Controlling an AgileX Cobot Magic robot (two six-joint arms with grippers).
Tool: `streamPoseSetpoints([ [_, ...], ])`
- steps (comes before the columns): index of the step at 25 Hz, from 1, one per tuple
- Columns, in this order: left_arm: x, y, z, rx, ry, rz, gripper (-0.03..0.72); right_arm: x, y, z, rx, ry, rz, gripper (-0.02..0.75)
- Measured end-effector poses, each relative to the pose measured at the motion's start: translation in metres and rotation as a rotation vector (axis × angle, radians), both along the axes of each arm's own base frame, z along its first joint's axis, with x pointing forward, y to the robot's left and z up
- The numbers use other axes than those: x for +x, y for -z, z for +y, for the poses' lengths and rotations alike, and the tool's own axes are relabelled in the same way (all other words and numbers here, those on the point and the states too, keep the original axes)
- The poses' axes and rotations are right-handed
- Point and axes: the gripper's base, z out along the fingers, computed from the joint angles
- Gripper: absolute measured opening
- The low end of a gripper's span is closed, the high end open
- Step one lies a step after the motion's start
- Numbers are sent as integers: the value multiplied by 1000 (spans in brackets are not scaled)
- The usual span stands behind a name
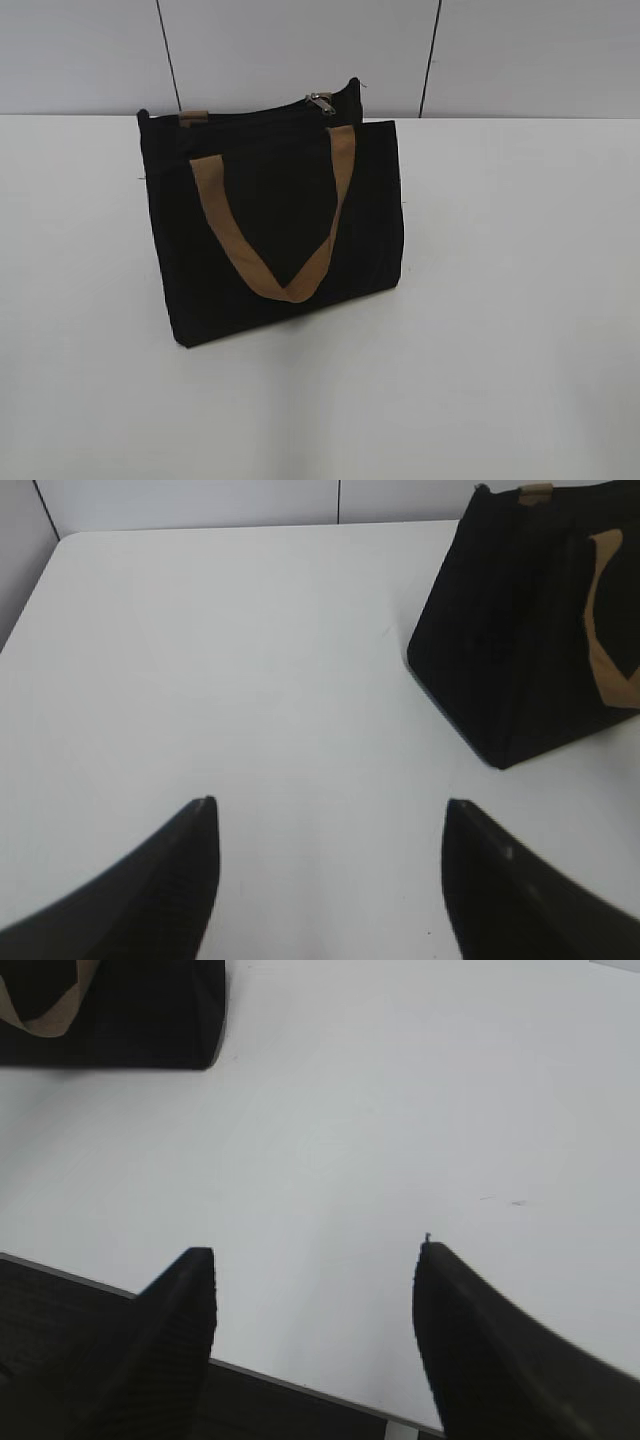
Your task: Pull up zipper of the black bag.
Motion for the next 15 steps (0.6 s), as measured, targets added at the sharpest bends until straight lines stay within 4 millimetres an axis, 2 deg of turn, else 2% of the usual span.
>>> streamPoseSetpoints([
  [15, 1, 2, 0, -3, 3, 10, 522, 0, 0, 0, -8, -5, -2, 473],
])
